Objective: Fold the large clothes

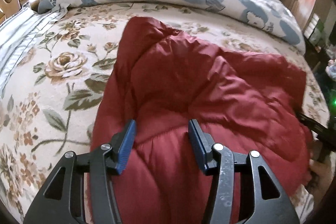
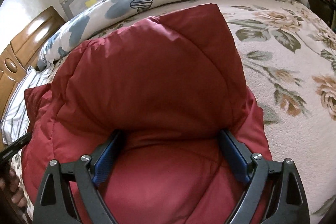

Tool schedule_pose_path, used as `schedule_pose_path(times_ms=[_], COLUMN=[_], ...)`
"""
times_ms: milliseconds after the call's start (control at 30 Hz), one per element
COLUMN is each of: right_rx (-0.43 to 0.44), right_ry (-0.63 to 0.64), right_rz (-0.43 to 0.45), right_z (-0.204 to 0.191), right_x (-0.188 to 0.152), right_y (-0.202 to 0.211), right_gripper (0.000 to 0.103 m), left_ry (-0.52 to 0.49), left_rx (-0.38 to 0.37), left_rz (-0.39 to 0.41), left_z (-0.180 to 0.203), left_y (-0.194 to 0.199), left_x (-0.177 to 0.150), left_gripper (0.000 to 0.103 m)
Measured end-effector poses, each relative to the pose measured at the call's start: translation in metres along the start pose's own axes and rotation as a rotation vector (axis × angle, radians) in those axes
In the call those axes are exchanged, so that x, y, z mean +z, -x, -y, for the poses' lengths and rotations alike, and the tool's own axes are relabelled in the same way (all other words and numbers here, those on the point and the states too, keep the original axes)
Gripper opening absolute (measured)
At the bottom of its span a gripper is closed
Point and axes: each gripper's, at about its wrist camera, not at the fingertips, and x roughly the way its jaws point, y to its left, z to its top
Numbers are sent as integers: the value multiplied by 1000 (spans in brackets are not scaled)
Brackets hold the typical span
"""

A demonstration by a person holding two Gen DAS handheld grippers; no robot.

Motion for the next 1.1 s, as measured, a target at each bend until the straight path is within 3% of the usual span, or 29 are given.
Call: schedule_pose_path(times_ms=[133, 300, 600, 800, 933, 1100], right_rx=[0, -18, 29, 48, 56, 156], right_ry=[-2, -7, -11, -94, -157, -241], right_rz=[3, 9, 52, 26, -2, -38], right_z=[-1, -4, 14, 51, 76, 93], right_x=[1, 2, -14, -24, -28, -35], right_y=[3, 22, 74, 84, 80, 69], right_gripper=[92, 92, 93, 93, 93, 93], left_ry=[63, 106, 199, 296, 332, 358], left_rx=[-58, -54, -87, -209, -250, -290], left_rz=[-1, 6, 7, 4, -24, -53], left_z=[-16, -33, -70, -91, -98, -100], left_y=[15, 20, 19, 14, 5, -5], left_x=[-11, -18, -31, -37, -37, -36], left_gripper=[51, 51, 52, 55, 61, 71])
